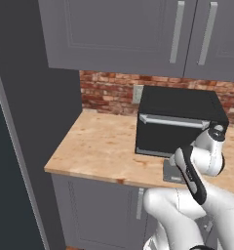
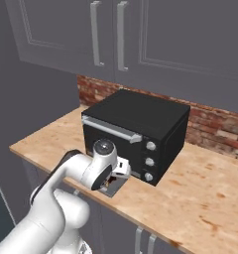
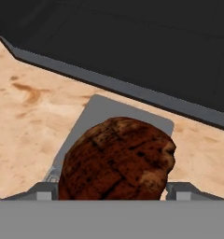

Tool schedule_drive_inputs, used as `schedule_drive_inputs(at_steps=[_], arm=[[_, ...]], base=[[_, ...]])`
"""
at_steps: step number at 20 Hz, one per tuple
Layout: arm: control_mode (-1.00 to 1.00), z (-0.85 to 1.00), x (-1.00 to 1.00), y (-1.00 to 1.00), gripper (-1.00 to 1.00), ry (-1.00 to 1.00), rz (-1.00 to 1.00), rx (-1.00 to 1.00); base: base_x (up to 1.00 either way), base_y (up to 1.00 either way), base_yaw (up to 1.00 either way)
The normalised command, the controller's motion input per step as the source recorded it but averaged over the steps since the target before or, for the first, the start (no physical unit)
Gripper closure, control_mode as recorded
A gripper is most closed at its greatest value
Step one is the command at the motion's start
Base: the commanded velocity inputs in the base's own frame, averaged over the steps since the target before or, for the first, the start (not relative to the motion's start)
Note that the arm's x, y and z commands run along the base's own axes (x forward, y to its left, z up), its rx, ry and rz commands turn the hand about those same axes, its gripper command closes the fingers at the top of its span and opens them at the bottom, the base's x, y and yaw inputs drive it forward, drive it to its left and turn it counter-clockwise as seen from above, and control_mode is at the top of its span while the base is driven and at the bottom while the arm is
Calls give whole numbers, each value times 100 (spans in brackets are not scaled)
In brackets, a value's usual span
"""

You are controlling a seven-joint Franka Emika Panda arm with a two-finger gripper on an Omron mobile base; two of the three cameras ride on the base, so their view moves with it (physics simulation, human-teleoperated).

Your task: Take the steak from the fridge and place it on the digital scale on the counter by the fridge. Wait a few seconds for a reading, then move it to the plate on the dining counter.

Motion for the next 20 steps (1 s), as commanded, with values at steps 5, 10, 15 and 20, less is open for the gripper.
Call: schedule_drive_inputs(at_steps=[5, 10, 15, 20], arm=[[-100, -28, 31, -7, 100, 0, 0, 0], [-100, -26, 5, 0, 100, 0, 0, 0], [-100, -24, 16, 9, 100, 0, 0, 0], [-100, -21, 31, 17, 100, 0, 0, -1]], base=[[0, 0, 0], [0, 0, 0], [0, 0, 0], [0, 0, 0]])
